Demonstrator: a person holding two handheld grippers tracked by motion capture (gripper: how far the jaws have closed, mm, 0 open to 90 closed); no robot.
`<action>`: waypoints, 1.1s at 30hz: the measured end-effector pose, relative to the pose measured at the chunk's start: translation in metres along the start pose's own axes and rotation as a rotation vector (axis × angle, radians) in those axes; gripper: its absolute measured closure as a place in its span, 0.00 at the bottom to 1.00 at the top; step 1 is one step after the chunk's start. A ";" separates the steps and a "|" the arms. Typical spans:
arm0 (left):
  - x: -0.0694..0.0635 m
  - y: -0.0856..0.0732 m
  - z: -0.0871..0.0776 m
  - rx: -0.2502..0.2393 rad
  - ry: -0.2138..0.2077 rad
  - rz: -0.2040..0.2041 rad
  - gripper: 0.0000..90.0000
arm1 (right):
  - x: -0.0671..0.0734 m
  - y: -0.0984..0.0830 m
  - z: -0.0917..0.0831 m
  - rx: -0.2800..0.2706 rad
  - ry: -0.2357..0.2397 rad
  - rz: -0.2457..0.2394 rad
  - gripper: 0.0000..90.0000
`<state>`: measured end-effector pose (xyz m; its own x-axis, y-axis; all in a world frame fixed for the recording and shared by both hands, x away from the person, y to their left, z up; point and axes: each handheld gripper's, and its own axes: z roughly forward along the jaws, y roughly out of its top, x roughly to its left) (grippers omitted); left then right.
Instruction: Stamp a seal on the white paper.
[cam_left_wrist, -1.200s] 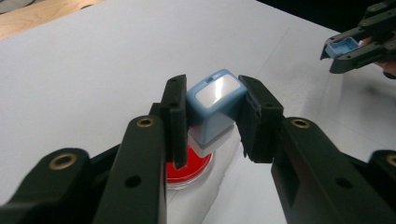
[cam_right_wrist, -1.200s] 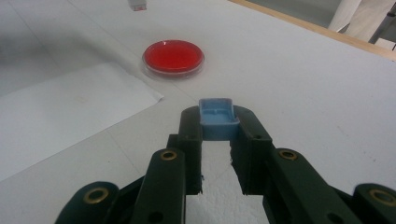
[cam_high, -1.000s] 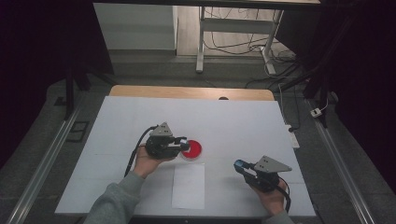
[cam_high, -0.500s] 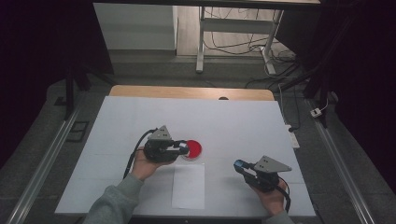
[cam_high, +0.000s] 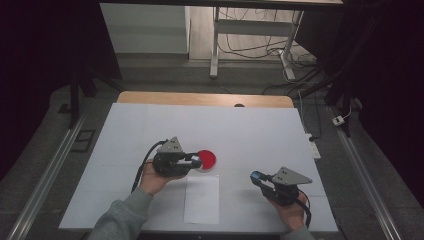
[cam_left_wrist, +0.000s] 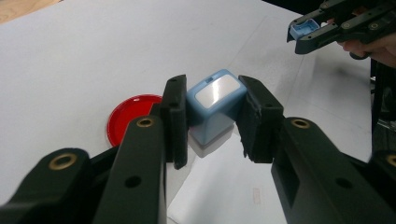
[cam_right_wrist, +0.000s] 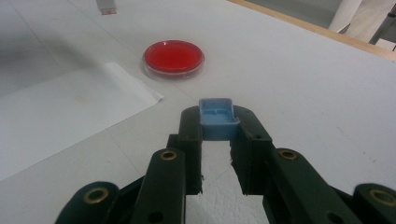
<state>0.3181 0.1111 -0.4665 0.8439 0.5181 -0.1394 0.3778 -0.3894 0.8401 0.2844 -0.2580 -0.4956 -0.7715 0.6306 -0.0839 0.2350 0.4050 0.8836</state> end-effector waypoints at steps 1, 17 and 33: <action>0.000 0.000 0.000 0.001 -0.002 0.002 0.73 | 0.000 0.000 0.000 0.000 0.000 0.000 0.82; -0.012 -0.007 -0.006 0.004 -0.035 0.000 0.73 | 0.000 0.000 0.000 0.000 -0.002 0.000 0.82; -0.030 -0.014 -0.009 0.014 -0.042 0.014 0.73 | -0.001 0.000 -0.001 -0.005 -0.003 -0.001 0.82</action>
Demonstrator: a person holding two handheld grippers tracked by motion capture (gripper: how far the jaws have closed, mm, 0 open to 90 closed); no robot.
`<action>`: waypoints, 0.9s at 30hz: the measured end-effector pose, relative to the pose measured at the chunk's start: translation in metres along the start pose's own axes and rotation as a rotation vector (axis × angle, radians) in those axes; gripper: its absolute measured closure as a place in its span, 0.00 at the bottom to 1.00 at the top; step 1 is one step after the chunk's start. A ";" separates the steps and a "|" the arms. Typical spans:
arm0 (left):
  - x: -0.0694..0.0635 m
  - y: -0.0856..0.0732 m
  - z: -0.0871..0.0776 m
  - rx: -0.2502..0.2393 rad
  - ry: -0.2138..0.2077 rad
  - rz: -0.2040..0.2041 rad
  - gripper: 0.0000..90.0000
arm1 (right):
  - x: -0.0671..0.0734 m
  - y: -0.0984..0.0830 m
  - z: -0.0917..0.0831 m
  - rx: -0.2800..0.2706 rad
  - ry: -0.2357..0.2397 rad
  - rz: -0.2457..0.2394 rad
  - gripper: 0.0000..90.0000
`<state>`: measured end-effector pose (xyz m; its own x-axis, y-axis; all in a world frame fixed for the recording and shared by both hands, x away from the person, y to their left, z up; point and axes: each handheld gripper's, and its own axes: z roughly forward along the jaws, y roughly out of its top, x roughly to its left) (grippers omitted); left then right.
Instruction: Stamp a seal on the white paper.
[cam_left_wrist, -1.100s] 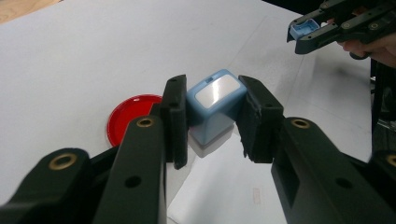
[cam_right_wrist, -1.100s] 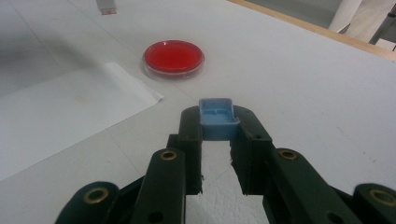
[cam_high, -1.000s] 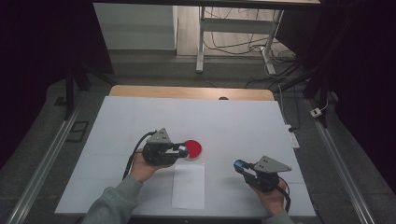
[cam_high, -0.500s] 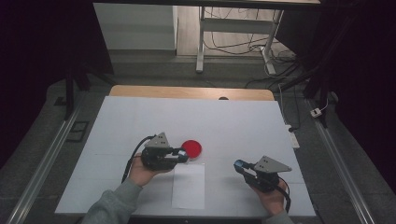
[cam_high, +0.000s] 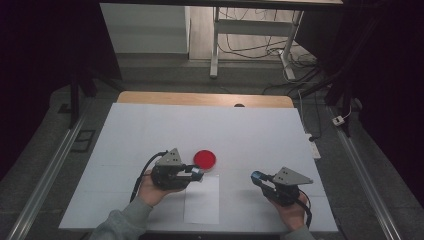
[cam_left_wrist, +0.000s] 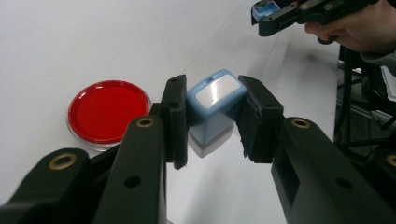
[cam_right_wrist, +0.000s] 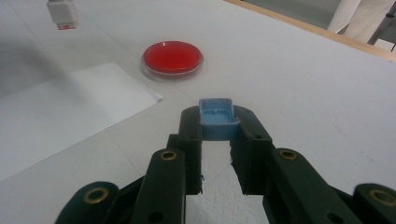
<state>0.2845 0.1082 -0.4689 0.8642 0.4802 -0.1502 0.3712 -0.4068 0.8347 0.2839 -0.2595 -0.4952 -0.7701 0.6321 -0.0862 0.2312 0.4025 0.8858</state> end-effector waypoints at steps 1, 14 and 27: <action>-0.001 -0.001 0.000 0.000 -0.001 0.000 0.73 | 0.000 0.000 0.000 0.000 0.001 0.000 0.82; -0.009 -0.012 -0.003 0.018 -0.009 -0.010 0.73 | 0.001 0.000 0.000 0.002 0.003 0.003 0.82; -0.014 -0.021 0.003 0.044 -0.024 -0.012 0.73 | 0.001 0.000 0.001 0.002 0.004 0.004 0.82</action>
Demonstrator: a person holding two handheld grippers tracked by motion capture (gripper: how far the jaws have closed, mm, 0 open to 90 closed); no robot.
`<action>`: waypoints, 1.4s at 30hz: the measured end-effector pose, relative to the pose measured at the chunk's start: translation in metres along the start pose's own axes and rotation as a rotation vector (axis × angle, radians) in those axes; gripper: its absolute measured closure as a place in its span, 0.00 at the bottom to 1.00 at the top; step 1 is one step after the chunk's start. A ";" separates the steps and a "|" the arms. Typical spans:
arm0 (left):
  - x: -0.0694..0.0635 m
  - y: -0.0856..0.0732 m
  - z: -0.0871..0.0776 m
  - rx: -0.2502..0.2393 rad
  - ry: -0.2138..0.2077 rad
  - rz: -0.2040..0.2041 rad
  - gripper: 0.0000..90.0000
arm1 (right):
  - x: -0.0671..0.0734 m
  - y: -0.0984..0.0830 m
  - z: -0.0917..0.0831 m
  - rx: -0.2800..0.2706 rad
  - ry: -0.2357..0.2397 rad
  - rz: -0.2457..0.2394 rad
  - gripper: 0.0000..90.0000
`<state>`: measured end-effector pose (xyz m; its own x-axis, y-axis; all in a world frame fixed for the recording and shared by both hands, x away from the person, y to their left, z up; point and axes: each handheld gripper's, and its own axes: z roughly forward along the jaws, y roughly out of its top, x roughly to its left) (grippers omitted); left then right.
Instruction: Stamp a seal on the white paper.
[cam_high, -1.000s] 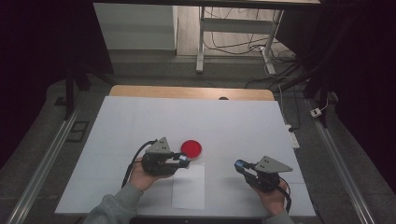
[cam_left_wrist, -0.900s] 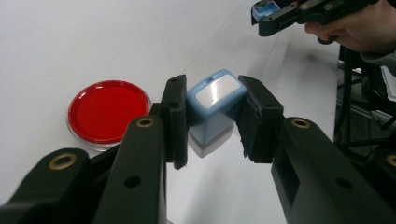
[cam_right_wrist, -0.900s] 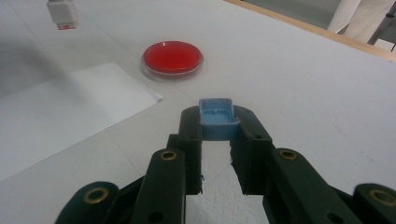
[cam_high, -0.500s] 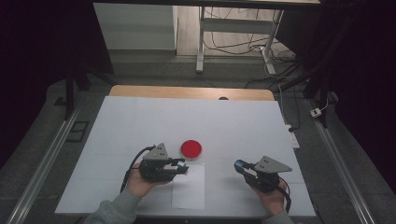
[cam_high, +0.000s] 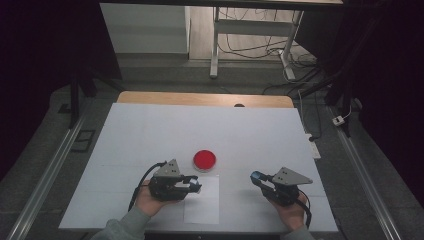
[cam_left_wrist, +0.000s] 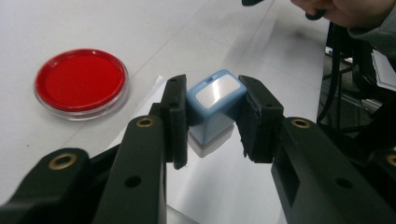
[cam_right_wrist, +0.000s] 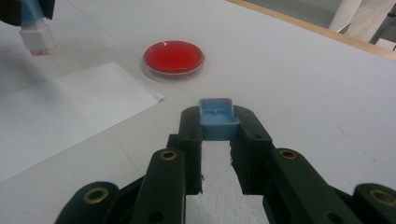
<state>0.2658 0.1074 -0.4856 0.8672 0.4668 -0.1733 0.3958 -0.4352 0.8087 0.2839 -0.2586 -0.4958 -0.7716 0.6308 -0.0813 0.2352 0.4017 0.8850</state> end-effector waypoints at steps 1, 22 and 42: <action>0.000 0.000 0.001 0.004 -0.002 0.001 0.73 | 0.000 0.000 0.000 0.000 0.000 0.000 0.82; -0.001 -0.006 0.028 0.051 -0.003 0.006 0.73 | 0.001 0.000 0.001 0.006 -0.003 -0.002 0.82; 0.002 -0.010 0.042 0.079 0.032 0.024 0.73 | 0.001 0.000 0.002 0.003 0.001 -0.002 0.82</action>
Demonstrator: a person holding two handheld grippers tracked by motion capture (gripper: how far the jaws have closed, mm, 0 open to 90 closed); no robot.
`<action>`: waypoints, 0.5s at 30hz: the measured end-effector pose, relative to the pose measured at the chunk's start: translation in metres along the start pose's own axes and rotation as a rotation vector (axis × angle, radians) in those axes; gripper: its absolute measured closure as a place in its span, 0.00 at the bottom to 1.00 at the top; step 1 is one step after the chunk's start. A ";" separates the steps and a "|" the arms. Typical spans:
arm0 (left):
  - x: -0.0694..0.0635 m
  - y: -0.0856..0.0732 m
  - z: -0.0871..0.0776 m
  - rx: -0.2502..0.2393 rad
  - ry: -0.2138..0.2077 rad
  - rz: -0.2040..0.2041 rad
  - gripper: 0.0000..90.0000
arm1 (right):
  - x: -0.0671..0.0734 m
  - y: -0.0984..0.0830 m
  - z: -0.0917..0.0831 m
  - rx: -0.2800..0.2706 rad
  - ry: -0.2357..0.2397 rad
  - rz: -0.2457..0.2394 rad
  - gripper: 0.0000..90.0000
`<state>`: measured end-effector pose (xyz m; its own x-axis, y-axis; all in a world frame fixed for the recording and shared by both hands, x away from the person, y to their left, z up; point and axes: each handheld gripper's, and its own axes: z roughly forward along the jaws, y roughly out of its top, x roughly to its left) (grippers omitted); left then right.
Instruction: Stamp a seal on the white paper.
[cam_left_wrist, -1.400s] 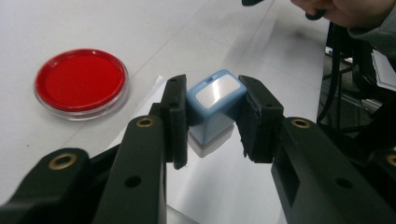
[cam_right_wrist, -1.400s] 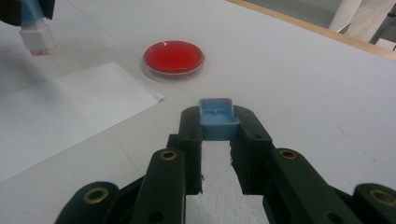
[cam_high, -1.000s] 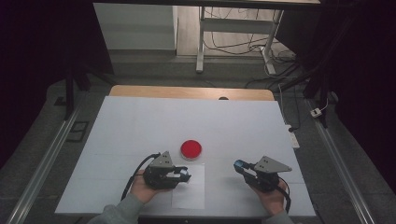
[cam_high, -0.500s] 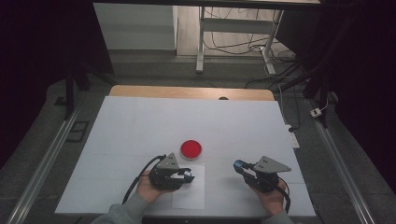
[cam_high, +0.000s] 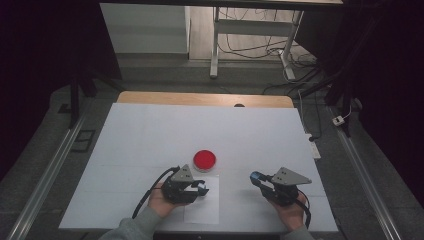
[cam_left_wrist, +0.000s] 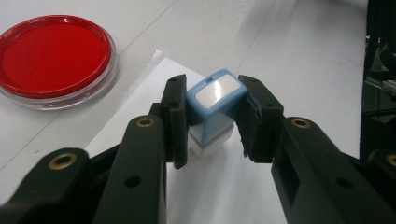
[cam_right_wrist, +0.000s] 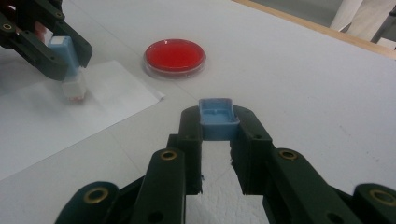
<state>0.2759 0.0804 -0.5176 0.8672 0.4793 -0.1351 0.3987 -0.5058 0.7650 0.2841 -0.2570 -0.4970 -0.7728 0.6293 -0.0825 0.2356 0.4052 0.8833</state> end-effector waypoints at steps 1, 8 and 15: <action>0.000 0.000 0.000 0.000 0.001 -0.001 0.73 | 0.000 0.000 0.000 -0.001 0.000 0.001 0.82; 0.000 0.000 0.001 0.003 0.007 0.004 0.73 | 0.000 0.000 0.000 0.003 0.001 0.000 0.82; 0.000 0.000 0.001 0.005 0.017 0.010 0.73 | 0.000 0.000 0.000 0.003 0.001 0.000 0.82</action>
<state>0.2759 0.0795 -0.5188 0.8659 0.4865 -0.1167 0.3917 -0.5142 0.7630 0.2840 -0.2575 -0.4967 -0.7732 0.6287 -0.0823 0.2375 0.4076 0.8817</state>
